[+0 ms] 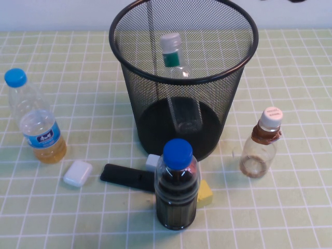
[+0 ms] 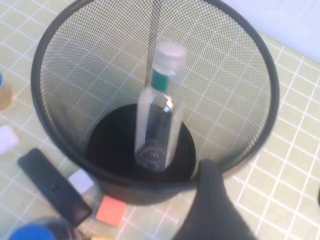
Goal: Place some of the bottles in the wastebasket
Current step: Pick up a bottle from the table with right arm
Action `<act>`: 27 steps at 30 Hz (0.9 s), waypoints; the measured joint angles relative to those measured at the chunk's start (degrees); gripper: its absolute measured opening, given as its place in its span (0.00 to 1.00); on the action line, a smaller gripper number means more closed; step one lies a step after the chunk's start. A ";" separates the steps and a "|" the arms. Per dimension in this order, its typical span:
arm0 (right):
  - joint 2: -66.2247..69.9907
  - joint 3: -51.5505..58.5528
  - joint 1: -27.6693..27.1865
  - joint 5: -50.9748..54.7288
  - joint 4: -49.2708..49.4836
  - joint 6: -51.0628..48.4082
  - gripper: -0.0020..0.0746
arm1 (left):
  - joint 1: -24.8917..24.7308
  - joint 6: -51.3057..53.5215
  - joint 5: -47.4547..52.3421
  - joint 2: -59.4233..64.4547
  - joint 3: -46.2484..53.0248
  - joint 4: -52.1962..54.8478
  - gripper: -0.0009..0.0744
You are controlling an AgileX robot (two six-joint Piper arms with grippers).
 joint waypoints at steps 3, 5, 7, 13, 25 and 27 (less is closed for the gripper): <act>-2.95 5.43 0.00 0.00 -0.12 0.00 0.54 | 0.00 0.00 0.00 0.00 0.00 0.00 0.00; -4.73 9.56 0.00 0.00 -0.12 0.00 0.54 | 0.00 0.00 0.00 0.00 0.00 0.00 0.00; -6.35 13.60 0.00 0.00 -0.36 0.00 0.54 | 0.00 0.00 0.00 0.00 0.00 0.00 0.00; -7.36 23.42 0.00 0.00 -2.72 0.87 0.54 | 0.00 0.00 0.00 0.00 0.00 0.00 0.00; -4.01 33.25 0.00 -8.25 -9.95 9.78 0.54 | 0.00 0.00 0.00 0.00 0.00 0.00 0.00; -3.07 33.25 0.00 -10.33 -9.95 10.87 0.54 | 0.00 0.00 0.00 0.00 0.00 0.00 0.00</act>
